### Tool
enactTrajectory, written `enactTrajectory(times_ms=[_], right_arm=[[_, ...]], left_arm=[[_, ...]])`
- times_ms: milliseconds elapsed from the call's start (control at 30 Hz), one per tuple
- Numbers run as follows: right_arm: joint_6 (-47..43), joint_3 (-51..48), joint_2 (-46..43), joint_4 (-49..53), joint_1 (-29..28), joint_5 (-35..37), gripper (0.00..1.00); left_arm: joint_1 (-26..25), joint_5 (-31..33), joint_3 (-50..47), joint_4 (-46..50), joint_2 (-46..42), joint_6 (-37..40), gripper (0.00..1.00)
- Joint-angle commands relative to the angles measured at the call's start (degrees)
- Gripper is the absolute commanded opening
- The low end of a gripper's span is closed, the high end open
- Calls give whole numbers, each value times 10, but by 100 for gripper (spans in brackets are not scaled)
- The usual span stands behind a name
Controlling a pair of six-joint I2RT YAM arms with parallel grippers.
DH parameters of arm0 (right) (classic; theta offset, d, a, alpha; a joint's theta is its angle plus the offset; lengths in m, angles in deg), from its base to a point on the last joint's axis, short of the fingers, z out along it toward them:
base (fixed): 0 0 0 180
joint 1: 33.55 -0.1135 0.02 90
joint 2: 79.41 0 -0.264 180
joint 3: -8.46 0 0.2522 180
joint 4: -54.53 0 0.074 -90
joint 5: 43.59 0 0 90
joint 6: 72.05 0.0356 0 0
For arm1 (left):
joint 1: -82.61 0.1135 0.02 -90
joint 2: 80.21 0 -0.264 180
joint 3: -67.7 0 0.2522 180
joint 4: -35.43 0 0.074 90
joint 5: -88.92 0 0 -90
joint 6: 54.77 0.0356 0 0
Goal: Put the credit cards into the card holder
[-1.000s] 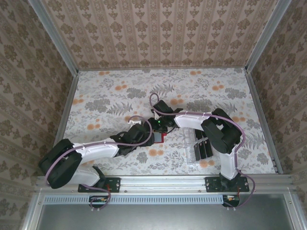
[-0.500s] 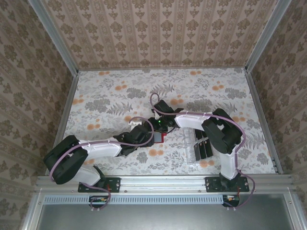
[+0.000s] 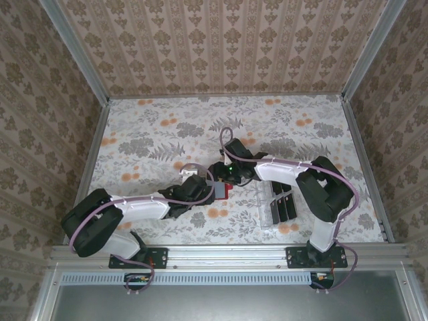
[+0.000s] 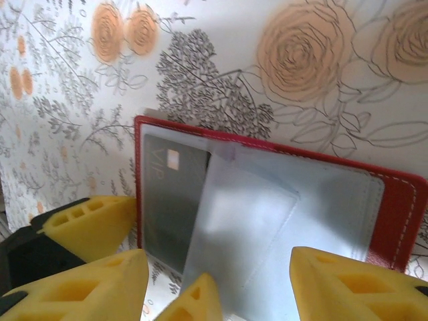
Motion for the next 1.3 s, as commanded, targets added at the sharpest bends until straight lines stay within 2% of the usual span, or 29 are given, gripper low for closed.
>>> enactTrajectory(times_ms=[0,567,1267], right_arm=[[15,-9,5,-18,0,9,60],[25,-1,62,-58,0,-2,60],[63,-4,63,-150,0,-66,59]], left_arm=[[2,-19,-26,17,21,-20,100],[2,-15,-29,18,17,-20,100],[3,-8,-34,30,-10,-17,100]])
